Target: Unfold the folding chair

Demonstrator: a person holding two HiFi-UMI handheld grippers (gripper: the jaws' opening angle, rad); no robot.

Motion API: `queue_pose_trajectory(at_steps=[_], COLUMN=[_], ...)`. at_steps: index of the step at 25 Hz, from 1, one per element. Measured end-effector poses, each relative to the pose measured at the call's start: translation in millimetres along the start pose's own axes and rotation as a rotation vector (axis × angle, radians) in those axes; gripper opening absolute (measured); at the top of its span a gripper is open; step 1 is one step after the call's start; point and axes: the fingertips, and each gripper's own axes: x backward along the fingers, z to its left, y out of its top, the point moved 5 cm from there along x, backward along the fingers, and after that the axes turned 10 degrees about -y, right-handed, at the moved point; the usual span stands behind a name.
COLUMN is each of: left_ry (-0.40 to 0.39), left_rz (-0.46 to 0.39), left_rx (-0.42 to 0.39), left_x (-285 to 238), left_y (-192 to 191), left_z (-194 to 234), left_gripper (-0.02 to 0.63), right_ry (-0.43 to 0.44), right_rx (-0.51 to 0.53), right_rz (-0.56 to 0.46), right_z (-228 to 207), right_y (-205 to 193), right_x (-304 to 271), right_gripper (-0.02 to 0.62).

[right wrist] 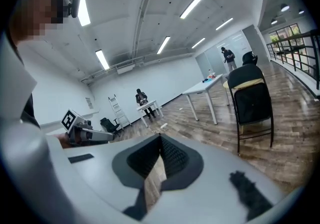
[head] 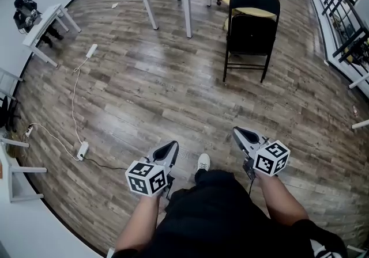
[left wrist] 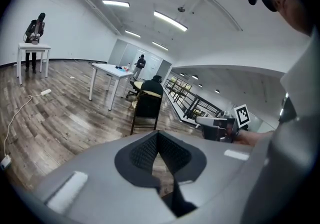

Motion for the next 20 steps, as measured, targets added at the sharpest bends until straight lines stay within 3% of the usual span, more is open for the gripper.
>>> queue_pose_trajectory(at_steps=[2,5,6,11,20], left_ry=[0.023,0.067,0.061,0.043,0.033], left_rz=[0.014,0.069,0.071,0.034,0.086], left_rx=[-0.049,-0.207,-0.225,-0.217,-0.193], left_x=[-6,-16,-19,-30,-32], left_y=[16,34,38,53,51], left_z=[8,13,15,25,29], left_gripper=[0.008,0.008,0.008,0.008,0.008], right_ry=[-0.006,-0.009,-0.009,0.000,0.000], right_rx=[0.001,0.003,0.008,0.029,0.027], right_rz=[-0.024,-0.056,-0.064,-0.081,-0.064], right_z=[-10,-20,-22,-24,-21], right_y=[17,33,36,43,38], right_x=[-12,-25,-30,-44,-44], right_gripper=[-0.005,-0.005,-0.005,-0.005,-0.005])
